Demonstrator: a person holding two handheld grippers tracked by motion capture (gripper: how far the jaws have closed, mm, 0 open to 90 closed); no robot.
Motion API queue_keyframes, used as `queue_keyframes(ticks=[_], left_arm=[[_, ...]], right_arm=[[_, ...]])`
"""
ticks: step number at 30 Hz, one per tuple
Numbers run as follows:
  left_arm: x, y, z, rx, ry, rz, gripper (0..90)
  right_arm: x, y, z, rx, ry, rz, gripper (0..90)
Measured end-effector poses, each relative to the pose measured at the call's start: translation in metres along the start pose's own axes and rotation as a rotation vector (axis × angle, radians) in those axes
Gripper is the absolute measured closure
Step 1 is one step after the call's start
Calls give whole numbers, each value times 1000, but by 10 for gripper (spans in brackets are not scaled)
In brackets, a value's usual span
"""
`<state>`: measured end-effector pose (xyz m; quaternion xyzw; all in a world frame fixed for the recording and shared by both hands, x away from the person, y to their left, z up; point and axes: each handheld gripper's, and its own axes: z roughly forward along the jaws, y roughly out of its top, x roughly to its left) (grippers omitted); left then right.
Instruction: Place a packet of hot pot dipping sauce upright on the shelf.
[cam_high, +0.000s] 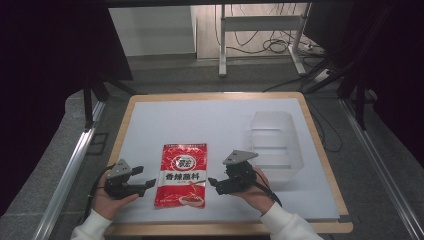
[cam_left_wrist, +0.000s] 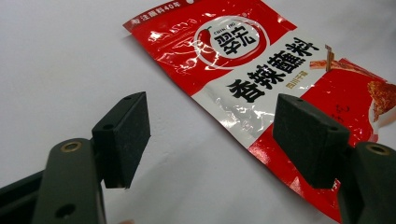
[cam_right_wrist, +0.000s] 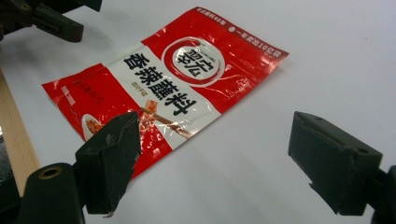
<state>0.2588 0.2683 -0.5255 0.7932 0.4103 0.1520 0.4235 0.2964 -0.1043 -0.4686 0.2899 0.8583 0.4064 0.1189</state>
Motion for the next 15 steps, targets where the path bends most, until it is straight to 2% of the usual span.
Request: queue_keyframes(ticks=[3, 8, 11, 15], left_arm=[[0, 2, -1, -17, -16, -23, 274], [-2, 5, -1, -24, -20, -20, 274], [-2, 5, -1, -25, -19, -17, 274], [-1, 4, -2, -24, -19, -17, 274]], right_arm=[[-3, 8, -4, -16, -4, 6, 149], [-10, 25, -9, -28, 4, 4, 167], [-18, 44, -11, -37, 8, 4, 187], [-23, 54, -7, -31, 11, 2, 201]])
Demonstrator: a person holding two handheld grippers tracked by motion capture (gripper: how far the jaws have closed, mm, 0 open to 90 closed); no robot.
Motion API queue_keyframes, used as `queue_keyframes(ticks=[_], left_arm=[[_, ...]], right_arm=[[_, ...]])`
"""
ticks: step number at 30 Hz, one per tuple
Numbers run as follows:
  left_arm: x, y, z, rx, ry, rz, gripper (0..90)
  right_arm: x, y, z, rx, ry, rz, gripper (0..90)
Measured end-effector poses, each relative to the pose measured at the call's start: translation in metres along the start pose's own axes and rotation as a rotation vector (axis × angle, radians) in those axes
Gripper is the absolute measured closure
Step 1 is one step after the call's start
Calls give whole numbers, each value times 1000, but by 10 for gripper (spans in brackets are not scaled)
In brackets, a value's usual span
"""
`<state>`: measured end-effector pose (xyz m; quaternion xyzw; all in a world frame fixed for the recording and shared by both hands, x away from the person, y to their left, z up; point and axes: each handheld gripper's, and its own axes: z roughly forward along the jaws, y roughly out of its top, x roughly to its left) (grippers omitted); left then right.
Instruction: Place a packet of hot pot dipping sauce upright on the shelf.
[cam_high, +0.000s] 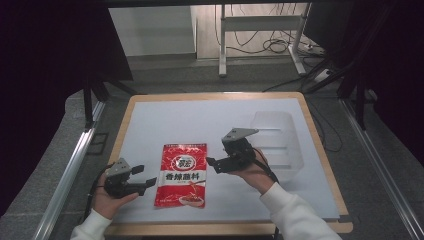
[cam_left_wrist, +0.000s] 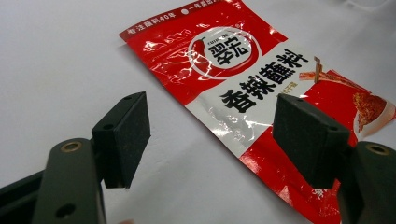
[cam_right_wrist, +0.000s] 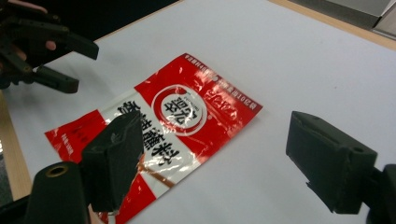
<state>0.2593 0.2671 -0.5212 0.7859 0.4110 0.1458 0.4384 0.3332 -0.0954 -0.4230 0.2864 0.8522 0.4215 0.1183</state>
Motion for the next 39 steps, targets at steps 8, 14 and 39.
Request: queue_keyframes(ticks=[8, 14, 39], left_arm=[[0, -1, 2, 11, -3, 8, 274], [-1, -1, 2, 9, -3, 9, 274], [-1, -2, 5, 24, -5, 25, 275]], right_arm=[[-5, 15, 16, 49, 21, -33, 249], [-17, 26, 24, 69, 37, -27, 287], [-51, 45, 103, 247, 58, -3, 344]])
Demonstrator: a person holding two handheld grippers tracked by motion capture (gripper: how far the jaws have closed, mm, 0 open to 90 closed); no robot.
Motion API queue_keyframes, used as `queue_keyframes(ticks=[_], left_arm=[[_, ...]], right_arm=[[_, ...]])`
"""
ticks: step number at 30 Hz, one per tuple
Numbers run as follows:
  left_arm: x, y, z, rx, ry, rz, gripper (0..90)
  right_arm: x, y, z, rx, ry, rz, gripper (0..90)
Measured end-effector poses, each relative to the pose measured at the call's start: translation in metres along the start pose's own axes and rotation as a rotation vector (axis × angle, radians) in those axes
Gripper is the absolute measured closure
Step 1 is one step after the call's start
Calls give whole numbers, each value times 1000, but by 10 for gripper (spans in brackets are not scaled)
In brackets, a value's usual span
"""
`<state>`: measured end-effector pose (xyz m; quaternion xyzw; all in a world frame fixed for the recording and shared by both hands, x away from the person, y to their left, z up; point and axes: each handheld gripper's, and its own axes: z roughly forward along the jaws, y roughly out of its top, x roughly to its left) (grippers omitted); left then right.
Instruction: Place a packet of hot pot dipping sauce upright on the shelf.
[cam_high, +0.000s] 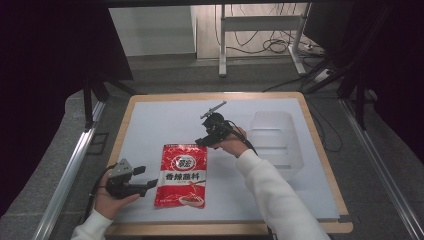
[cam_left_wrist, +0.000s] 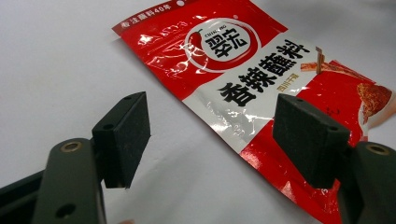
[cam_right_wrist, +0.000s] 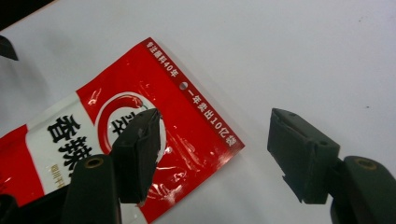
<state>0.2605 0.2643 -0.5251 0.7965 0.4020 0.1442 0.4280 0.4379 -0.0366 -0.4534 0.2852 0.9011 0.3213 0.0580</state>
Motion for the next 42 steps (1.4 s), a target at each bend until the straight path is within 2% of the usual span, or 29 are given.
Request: queue_keyframes(ticks=[8, 15, 22, 30, 31, 32, 33, 35, 38, 42], left_arm=[[0, 0, -1, -5, -1, 0, 275], [0, 0, -1, -6, -1, -1, 274], [0, 0, -1, -4, -2, 4, 274], [-1, 0, 0, 0, -2, 7, 274], [-1, 0, 0, 0, -2, 8, 274], [-1, 0, 0, 0, -2, 8, 274], [-1, 0, 0, 0, -2, 8, 274], [-1, -1, 0, 0, -2, 8, 274], [-1, -1, 0, 1, -2, 9, 274], [0, -1, 0, 1, 0, 8, 274]], right_arm=[[-7, 5, 13, 22, 5, 11, 355], [-18, 7, 29, 69, 23, 22, 386], [-28, -1, 44, 129, 55, 45, 425], [-28, -8, 56, 170, 91, 58, 458], [-28, -9, 59, 176, 106, 54, 497], [-28, -9, 59, 176, 106, 54, 497], [-26, -10, 61, 184, 117, 49, 545], [-25, -10, 62, 188, 122, 41, 560], [-21, -10, 62, 189, 111, 0, 584], [-16, -10, 59, 185, 110, -25, 664]])
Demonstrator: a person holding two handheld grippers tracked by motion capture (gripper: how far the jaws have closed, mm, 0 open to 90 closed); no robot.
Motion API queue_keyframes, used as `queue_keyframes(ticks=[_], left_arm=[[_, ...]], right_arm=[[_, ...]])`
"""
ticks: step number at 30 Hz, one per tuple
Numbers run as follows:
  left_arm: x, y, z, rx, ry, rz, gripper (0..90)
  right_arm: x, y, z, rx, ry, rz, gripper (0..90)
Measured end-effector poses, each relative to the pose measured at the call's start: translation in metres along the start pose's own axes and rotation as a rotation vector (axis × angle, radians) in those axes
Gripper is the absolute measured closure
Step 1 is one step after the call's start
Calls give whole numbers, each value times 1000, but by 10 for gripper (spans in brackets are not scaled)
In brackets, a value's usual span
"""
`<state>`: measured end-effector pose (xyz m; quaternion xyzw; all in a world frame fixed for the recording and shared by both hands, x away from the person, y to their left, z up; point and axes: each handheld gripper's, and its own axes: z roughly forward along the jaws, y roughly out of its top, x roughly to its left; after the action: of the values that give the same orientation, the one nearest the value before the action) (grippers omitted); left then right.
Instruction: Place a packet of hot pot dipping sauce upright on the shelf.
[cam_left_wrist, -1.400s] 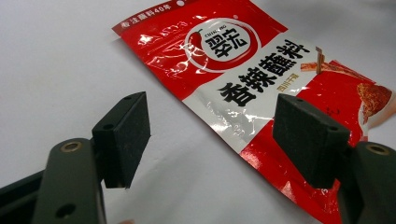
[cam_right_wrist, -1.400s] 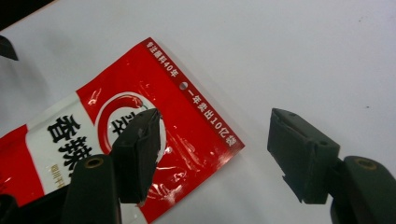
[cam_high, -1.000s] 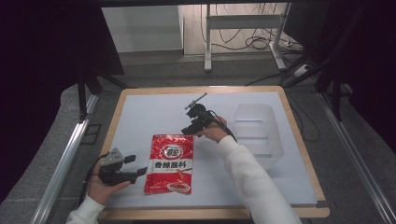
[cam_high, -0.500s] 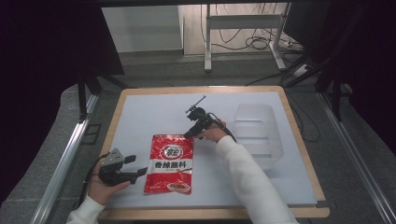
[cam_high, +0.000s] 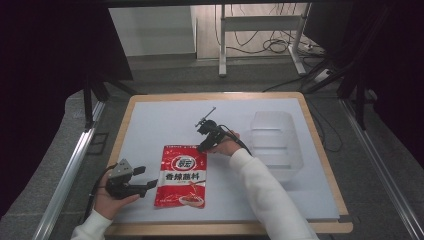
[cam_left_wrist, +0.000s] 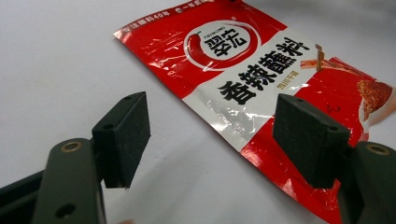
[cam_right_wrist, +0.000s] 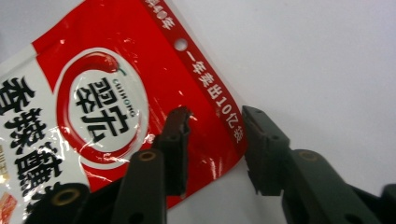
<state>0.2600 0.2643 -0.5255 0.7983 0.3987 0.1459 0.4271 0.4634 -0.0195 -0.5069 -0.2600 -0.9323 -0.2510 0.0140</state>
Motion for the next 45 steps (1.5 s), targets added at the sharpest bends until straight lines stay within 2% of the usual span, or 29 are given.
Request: queue_keyframes(ticks=[1, 2, 3, 4, 8, 16, 23, 30, 36, 42, 45], left_arm=[[0, 0, 0, 0, 1, 0, 274], [0, 0, 0, 0, 1, -1, 274], [0, 0, 0, 1, 2, -1, 274], [0, 0, 0, 2, 2, 0, 274], [1, 0, 1, 2, 3, -1, 273], [2, 0, 0, 2, 10, -5, 273], [5, 1, 1, 4, 19, -10, 273], [10, 2, 4, 6, 24, -25, 275], [18, 11, 19, 19, 33, -30, 284], [31, 21, 37, 60, 38, -22, 314], [37, 30, 48, 63, 20, -22, 317]], right_arm=[[2, 0, -1, -6, -5, -11, 720], [2, 0, -1, -6, -5, -11, 720], [2, -1, -3, -13, -15, -11, 797], [1, -1, -4, -18, -20, -14, 833], [-1, -4, -8, -44, -25, -21, 886], [4, -6, -17, -87, -19, -49, 889], [15, -6, -31, -124, -11, -80, 890], [27, -7, -39, -135, -2, -113, 891], [34, -9, -45, -155, 14, -145, 891], [40, -12, -48, -160, 24, -161, 891], [41, -13, -50, -162, 29, -172, 891]])
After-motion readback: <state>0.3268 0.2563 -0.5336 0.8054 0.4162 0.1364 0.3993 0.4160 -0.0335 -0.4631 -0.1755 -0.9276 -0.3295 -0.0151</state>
